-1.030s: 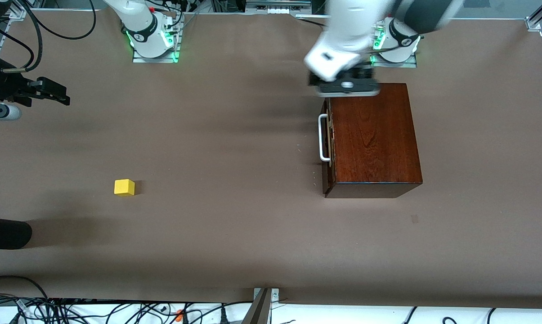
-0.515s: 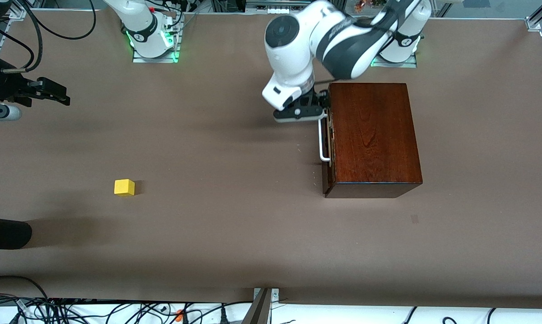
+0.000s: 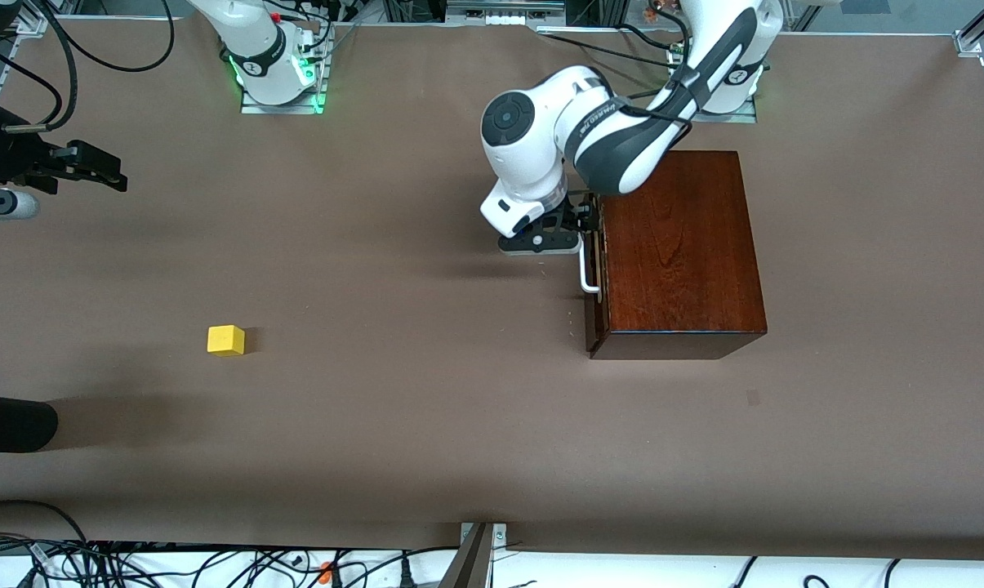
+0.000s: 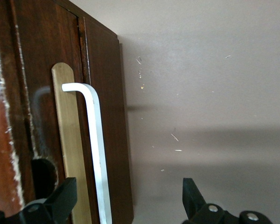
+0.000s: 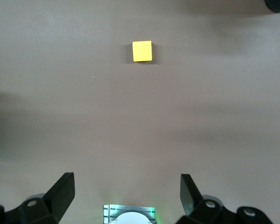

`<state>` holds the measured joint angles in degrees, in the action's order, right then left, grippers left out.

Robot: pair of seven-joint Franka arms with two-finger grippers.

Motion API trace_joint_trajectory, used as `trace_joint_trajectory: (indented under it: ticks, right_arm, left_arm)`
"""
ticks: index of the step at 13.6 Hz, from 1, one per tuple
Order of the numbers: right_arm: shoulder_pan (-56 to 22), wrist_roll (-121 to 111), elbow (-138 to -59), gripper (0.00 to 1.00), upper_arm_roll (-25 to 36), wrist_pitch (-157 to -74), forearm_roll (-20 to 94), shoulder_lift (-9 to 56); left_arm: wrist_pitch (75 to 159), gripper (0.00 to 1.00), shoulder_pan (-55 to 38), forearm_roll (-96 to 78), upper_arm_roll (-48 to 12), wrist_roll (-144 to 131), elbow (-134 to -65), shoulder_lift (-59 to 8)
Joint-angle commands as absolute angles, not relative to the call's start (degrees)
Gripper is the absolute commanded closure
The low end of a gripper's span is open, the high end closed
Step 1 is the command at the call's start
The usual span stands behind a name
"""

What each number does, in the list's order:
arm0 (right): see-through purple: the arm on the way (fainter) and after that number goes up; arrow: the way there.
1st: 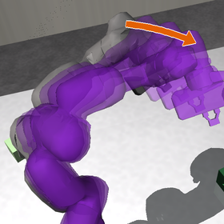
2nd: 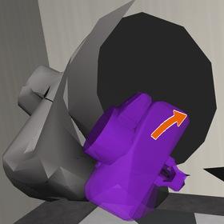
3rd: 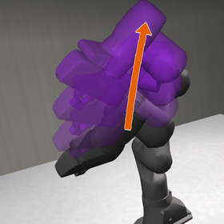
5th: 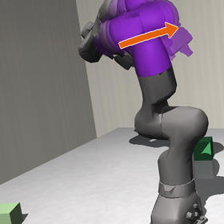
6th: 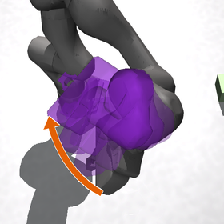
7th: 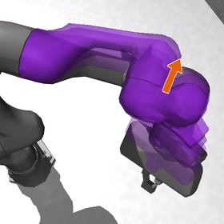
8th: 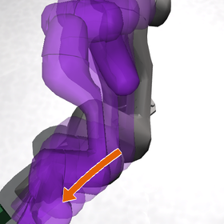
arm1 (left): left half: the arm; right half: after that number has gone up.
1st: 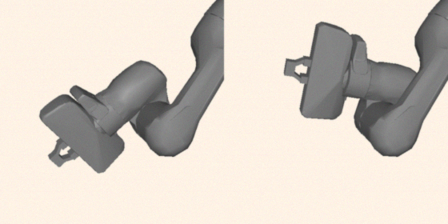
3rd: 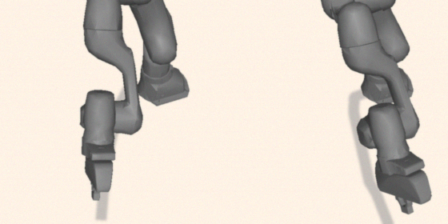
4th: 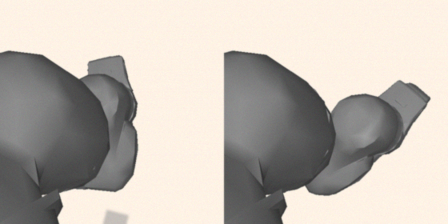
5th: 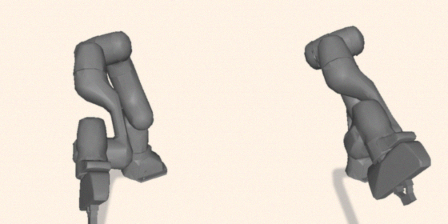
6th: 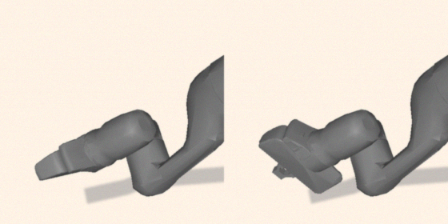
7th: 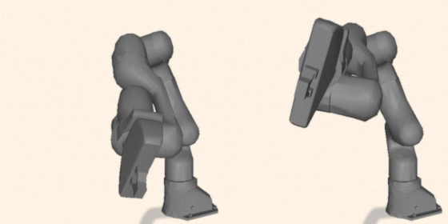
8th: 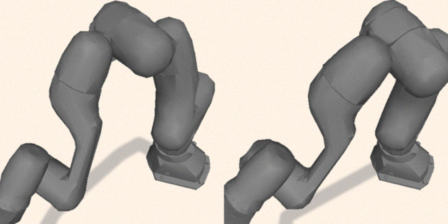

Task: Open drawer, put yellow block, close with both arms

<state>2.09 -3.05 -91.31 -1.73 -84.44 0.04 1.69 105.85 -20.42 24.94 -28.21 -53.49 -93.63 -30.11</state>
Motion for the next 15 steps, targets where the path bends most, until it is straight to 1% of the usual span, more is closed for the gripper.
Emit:
trace_joint_trajectory:
  ticks: [1, 6, 13, 14, 15]
  right_arm:
    - [2.5, -3.7, -90.4, 0.00, -1.8, -84.1, -0.1, 2.0]
    - [2.5, -3.7, -90.4, 0.00, -1.8, -84.1, -0.1, 2.0]
    - [2.5, -3.7, -90.4, 0.00, -1.4, -84.1, -0.1, 2.0]
    - [2.5, -3.7, -90.4, 0.00, -1.4, -84.0, -0.1, 2.0]
    - [2.5, -3.7, -90.4, 0.00, -1.4, -83.9, -0.1, 2.0]
  left_arm:
    - [107.0, 0.00, -19.9, 27.5, -28.4, -53.3, -94.8, -31.1]
    - [108.5, 0.00, -20.0, 27.5, -27.1, -53.5, -94.7, -32.8]
    - [109.9, 0.00, -21.0, 27.5, -27.1, -55.8, -93.5, -34.9]
    - [109.9, 0.00, -21.8, 27.4, -27.2, -56.3, -93.1, -35.3]
    - [109.8, 0.00, -22.2, 27.3, -27.2, -56.7, -91.1, -36.5]
